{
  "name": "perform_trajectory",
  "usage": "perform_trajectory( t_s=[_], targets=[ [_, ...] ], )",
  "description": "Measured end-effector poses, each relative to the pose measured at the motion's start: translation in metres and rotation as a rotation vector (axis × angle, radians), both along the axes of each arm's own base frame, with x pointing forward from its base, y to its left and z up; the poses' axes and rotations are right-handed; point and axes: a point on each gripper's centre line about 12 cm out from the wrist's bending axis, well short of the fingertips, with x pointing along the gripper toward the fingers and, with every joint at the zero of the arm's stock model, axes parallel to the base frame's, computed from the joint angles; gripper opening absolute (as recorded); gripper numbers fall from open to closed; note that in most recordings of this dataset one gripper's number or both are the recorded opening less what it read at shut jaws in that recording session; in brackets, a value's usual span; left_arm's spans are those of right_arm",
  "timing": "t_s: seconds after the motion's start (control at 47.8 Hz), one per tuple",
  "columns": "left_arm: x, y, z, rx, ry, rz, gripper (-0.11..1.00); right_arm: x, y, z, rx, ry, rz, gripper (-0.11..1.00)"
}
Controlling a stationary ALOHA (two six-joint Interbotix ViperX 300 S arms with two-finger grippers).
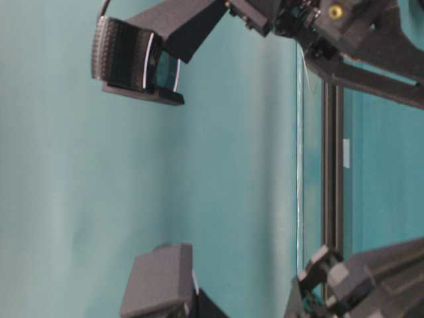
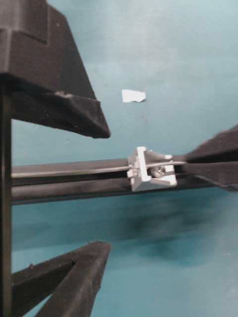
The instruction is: Insert the wire through the hole in the metal fitting.
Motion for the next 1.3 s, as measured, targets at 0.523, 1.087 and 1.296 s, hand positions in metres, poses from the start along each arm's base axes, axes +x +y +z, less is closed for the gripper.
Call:
perform_trajectory(
  t_s=[0.523,1.087,1.296],
  targets=[
    [-0.049,0.01,0.014,0.007,0.017,-0.01,-0.1,-0.003,-0.001,-0.003,-0.002,0.009,0.0,0.95],
    [-0.111,0.013,0.018,0.013,0.079,-0.049,-0.1,-0.003,-0.001,-0.003,-0.002,0.01,0.0,0.95],
    [-0.124,0.016,0.02,0.019,0.112,-0.054,-0.1,-0.003,0.0,-0.003,-0.002,0.01,0.002,0.95]
  ],
)
